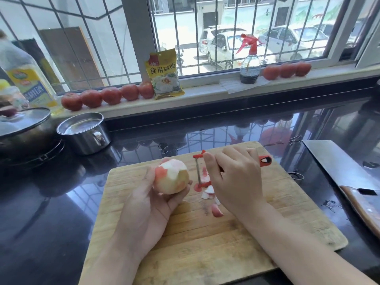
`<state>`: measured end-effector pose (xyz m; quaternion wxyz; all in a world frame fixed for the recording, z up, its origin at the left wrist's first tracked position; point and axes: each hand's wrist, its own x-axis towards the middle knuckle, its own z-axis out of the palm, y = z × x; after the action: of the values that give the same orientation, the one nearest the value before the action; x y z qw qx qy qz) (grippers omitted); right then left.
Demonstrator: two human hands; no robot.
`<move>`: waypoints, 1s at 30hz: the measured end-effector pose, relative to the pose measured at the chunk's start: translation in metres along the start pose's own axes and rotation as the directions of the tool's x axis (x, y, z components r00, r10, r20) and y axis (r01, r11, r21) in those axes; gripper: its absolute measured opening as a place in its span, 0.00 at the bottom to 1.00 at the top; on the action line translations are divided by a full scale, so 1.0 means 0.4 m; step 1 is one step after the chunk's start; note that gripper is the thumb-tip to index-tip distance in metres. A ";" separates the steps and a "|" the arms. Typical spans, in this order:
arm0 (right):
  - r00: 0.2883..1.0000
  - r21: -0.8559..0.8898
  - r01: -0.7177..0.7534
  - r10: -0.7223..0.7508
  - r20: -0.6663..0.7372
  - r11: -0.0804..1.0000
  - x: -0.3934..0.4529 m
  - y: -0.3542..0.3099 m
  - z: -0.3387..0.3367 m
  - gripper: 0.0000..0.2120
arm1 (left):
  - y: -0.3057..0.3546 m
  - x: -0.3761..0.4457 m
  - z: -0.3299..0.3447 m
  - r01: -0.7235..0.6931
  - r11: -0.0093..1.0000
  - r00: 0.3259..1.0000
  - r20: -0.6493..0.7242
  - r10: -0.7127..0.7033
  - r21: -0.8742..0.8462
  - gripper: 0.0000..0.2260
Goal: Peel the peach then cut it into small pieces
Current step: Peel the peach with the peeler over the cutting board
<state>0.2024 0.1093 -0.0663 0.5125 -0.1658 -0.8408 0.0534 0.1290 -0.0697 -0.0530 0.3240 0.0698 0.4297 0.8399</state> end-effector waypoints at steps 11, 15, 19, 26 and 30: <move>0.993 0.099 0.104 -0.098 -0.058 0.990 -0.018 -0.055 0.001 0.24 | -0.013 0.003 0.000 -0.048 0.978 0.991 0.134 0.021 0.204 0.33; 0.994 0.104 0.107 -0.104 -0.037 0.989 -0.017 -0.059 0.001 0.25 | -0.011 0.002 -0.007 -0.076 0.970 0.986 0.160 0.039 0.230 0.39; 0.998 0.068 0.065 -0.066 0.011 0.996 -0.010 -0.040 0.005 0.27 | -0.010 -0.003 -0.015 -0.078 0.972 0.980 0.193 0.035 0.220 0.38; 0.999 0.003 0.030 -0.030 0.029 1.000 -0.003 -0.018 0.014 0.24 | -0.012 0.003 -0.016 -0.090 0.973 0.988 0.141 0.060 0.214 0.30; 0.996 -0.148 -0.036 0.047 0.075 0.988 0.011 0.034 0.009 0.23 | -0.010 -0.004 -0.019 -0.074 0.985 0.991 0.124 0.055 0.154 0.22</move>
<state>0.2003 0.1237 -0.0679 0.4646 -0.2180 -0.8582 0.0087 0.1291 -0.0740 -0.0604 0.3149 0.1593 0.4724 0.8076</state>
